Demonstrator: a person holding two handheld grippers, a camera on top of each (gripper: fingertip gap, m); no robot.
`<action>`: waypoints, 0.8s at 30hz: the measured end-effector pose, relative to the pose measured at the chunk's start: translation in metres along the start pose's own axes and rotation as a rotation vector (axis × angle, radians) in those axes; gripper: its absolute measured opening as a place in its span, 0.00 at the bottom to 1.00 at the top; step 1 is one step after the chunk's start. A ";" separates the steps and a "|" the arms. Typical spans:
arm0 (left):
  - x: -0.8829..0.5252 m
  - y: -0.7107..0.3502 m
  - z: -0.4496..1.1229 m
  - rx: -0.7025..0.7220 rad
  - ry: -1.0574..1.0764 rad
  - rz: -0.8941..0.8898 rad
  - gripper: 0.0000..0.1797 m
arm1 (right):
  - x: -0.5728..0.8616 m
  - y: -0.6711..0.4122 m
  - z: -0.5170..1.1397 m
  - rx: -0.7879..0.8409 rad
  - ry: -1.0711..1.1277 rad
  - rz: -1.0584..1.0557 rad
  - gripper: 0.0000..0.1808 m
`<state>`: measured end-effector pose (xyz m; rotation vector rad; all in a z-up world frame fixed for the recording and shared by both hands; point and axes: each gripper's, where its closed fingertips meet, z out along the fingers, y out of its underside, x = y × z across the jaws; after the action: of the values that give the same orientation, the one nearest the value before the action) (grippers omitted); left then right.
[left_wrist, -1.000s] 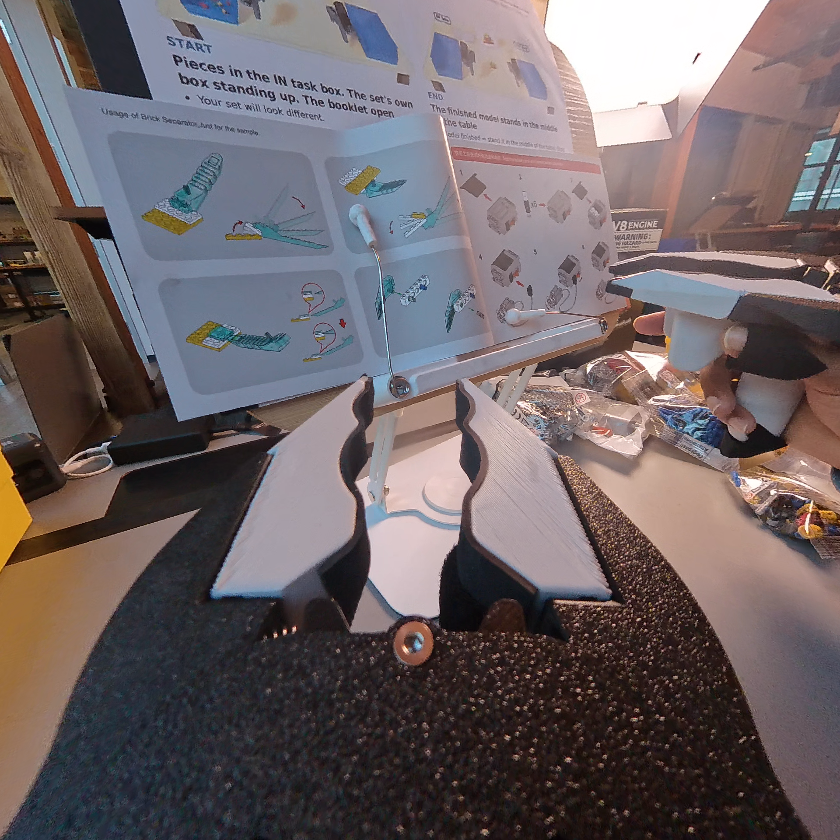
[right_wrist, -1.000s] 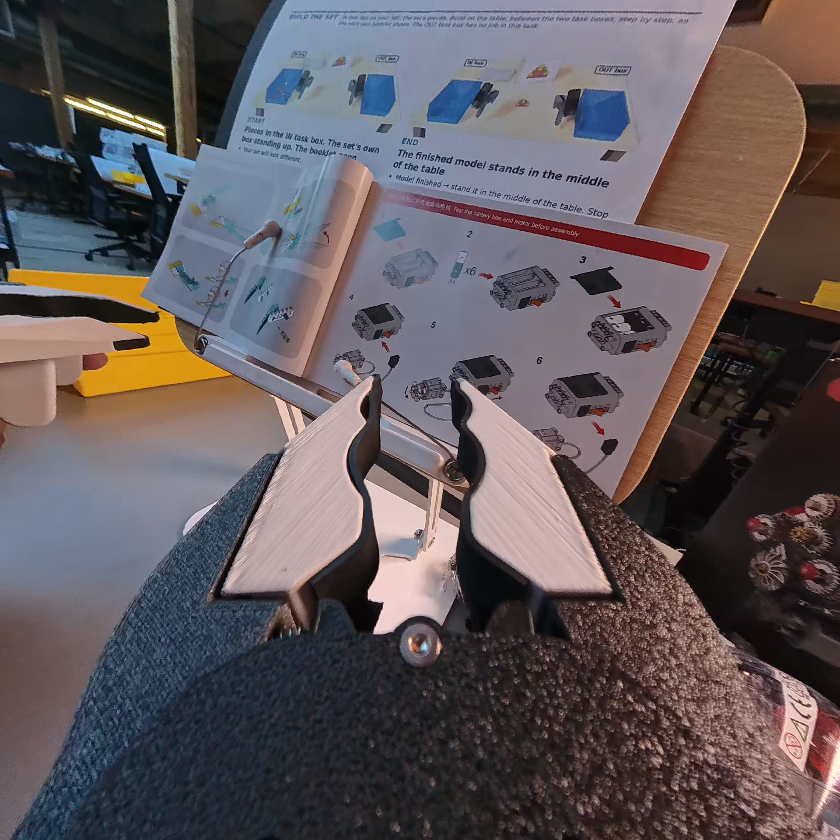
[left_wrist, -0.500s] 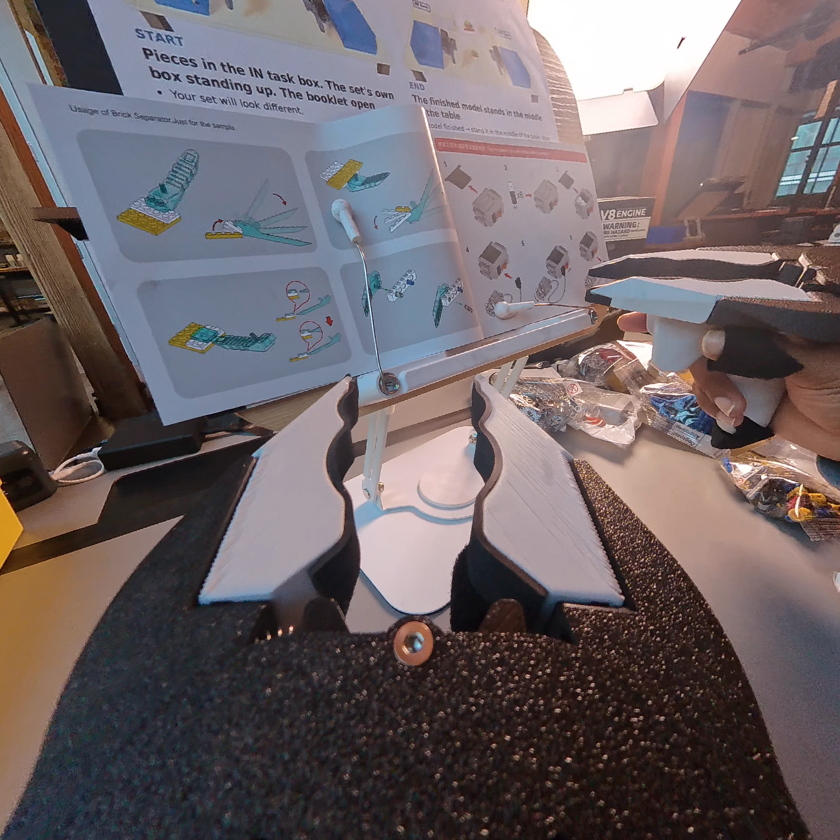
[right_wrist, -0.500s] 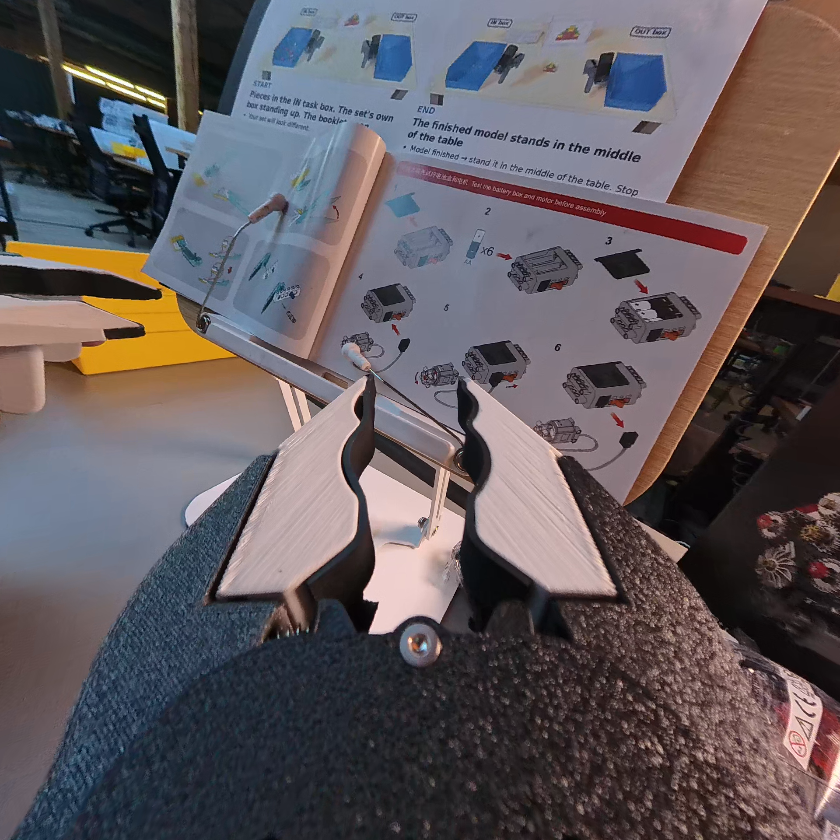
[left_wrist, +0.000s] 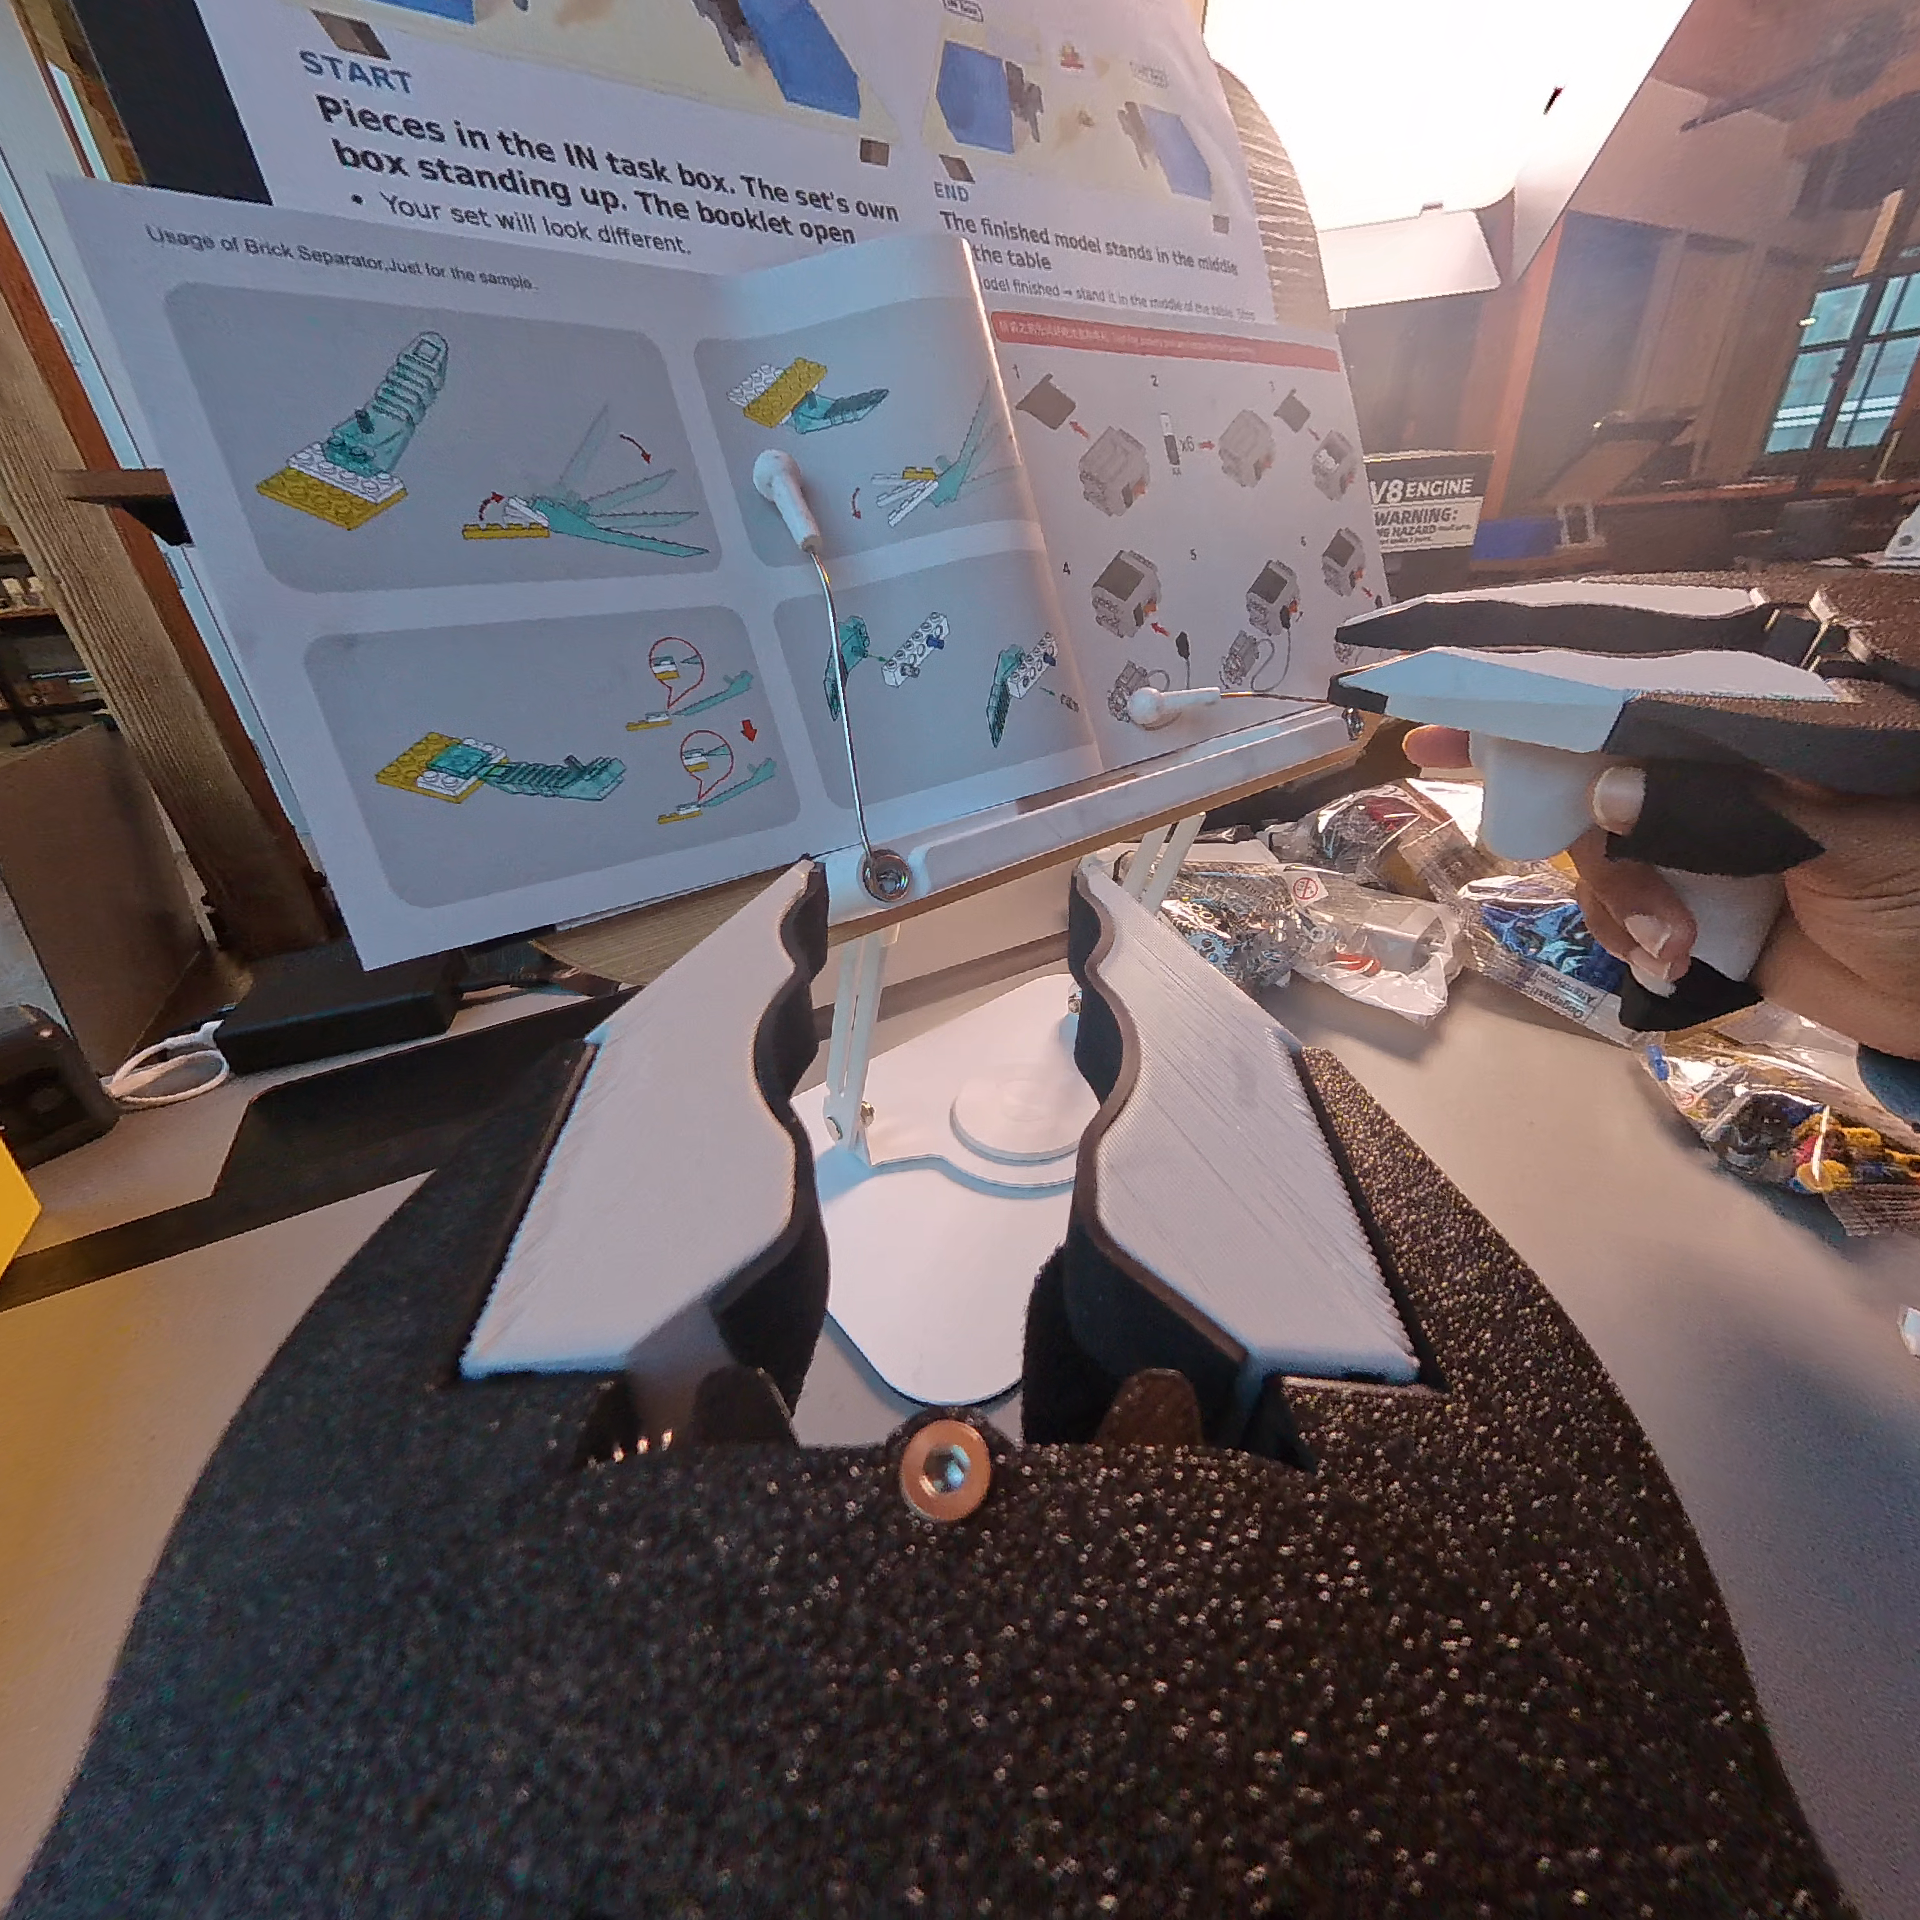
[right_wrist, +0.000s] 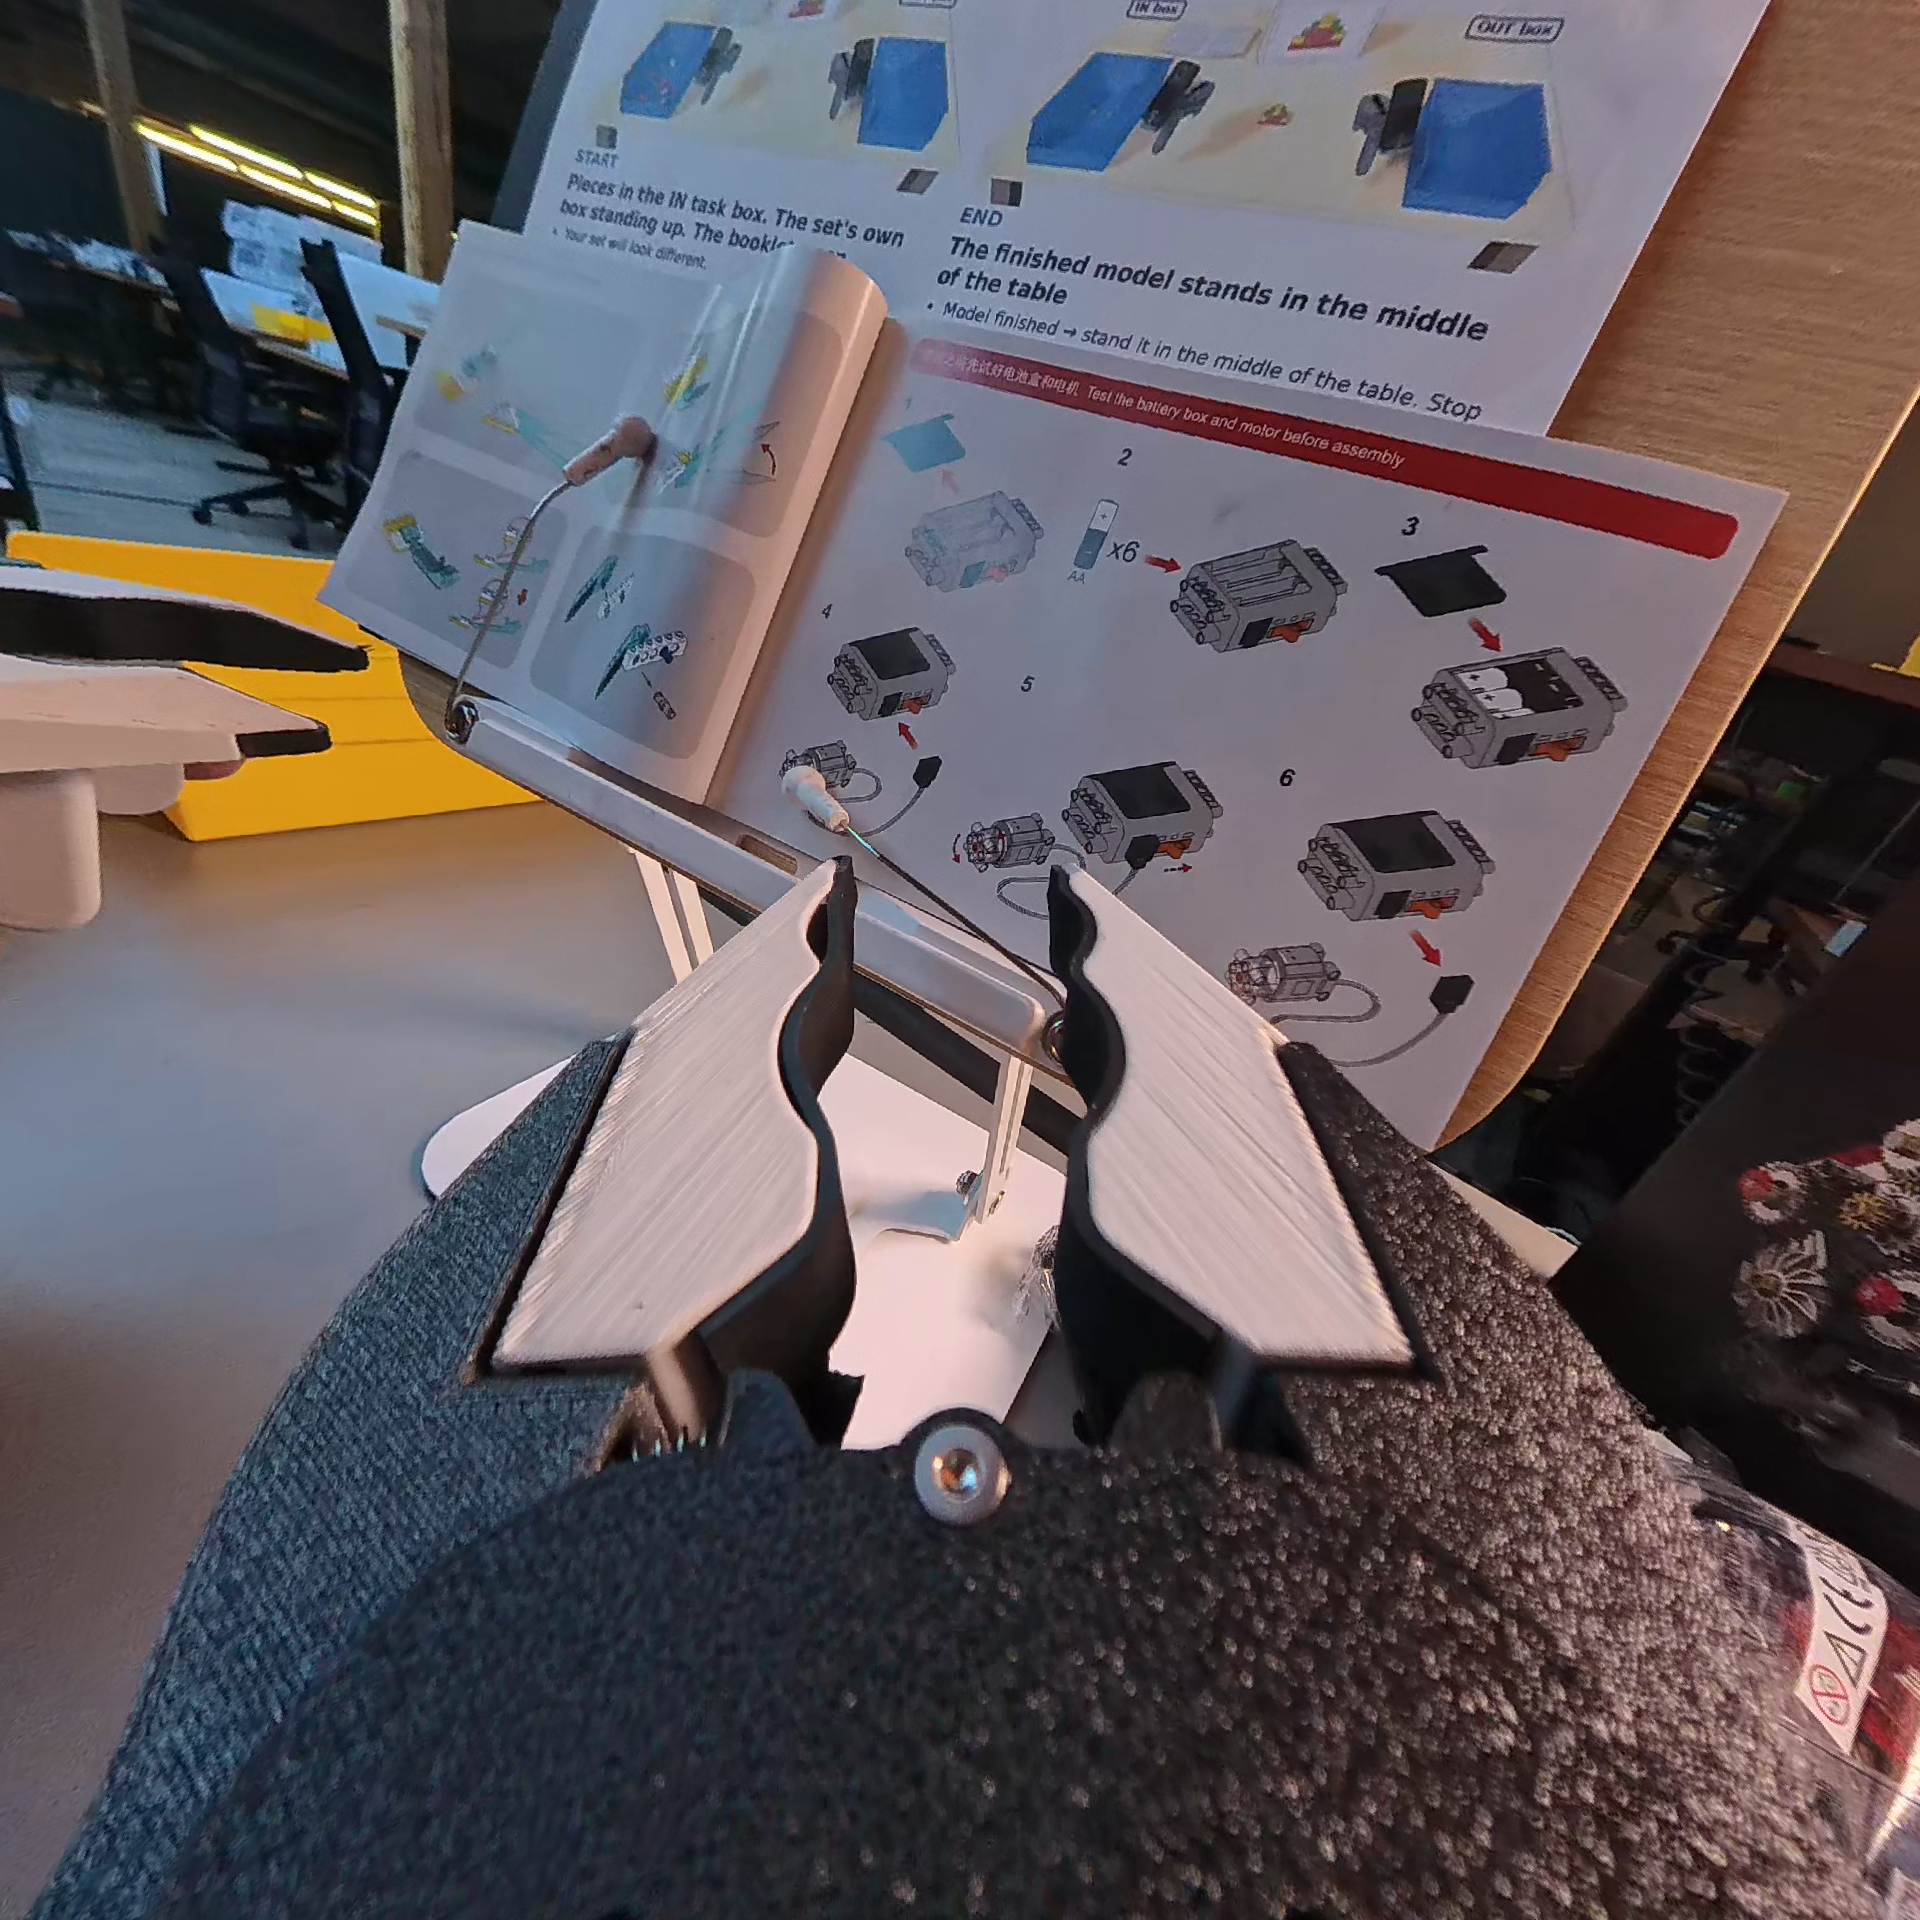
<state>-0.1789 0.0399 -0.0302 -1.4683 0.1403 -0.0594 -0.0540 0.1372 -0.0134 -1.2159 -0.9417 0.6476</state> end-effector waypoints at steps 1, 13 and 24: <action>0.000 0.000 0.000 0.000 -0.001 0.000 0.24 | 0.000 0.000 0.000 0.000 0.000 0.000 0.20; -0.001 0.000 0.001 0.004 -0.009 -0.002 0.24 | -0.001 0.002 0.000 -0.002 -0.004 0.007 0.20; -0.002 0.001 0.002 0.008 -0.020 0.000 0.24 | -0.001 0.003 0.001 -0.003 -0.004 0.008 0.20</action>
<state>-0.1804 0.0423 -0.0309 -1.4606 0.1237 -0.0457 -0.0549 0.1377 -0.0163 -1.2221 -0.9423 0.6552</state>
